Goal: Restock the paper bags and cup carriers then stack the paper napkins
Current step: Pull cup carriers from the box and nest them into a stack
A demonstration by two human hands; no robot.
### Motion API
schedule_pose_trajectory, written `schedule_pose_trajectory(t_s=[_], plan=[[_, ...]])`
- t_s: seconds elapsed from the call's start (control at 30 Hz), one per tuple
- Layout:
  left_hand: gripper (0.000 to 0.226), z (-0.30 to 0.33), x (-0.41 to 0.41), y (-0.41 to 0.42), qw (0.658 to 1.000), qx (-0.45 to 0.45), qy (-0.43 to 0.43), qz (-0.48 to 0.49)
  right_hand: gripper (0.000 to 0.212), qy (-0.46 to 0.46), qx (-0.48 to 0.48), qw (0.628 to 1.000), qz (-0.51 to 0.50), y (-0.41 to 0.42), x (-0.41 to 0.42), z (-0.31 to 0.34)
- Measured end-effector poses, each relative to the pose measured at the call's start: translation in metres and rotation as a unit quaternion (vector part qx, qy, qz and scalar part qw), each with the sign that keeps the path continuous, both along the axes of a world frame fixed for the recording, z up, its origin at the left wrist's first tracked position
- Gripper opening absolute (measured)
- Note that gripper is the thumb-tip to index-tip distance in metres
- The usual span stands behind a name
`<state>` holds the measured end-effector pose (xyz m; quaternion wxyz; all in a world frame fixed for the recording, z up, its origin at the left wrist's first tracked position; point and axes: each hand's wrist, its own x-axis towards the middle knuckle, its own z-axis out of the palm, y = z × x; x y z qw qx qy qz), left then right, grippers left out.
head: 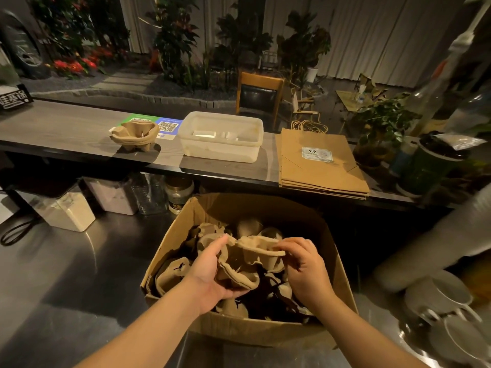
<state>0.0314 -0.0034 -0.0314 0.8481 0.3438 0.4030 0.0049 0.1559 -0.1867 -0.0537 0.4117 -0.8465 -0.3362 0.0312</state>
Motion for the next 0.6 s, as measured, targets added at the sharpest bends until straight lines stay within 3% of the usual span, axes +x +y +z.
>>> schedule_pose_trajectory(t_s=[0.23,0.33,0.5,0.6], plan=[[0.059,0.008,0.0,-0.007,0.996,-0.069,-0.013,-0.047,0.057,-0.061,0.111,0.992,0.008,-0.001,-0.008,0.002],[0.07,0.012,-0.002,-0.009,0.991,-0.119,-0.051,-0.032,0.053,-0.1,0.078,0.991,0.053,-0.002,-0.008,-0.001],[0.063,0.011,-0.004,-0.006,0.994,-0.09,-0.062,-0.017,0.052,-0.123,-0.046,0.978,0.162,-0.002,-0.007,0.01],[0.057,0.015,-0.004,-0.001,0.995,-0.076,-0.07,-0.013,0.062,-0.074,-0.071,0.981,0.165,0.001,-0.008,0.021]])
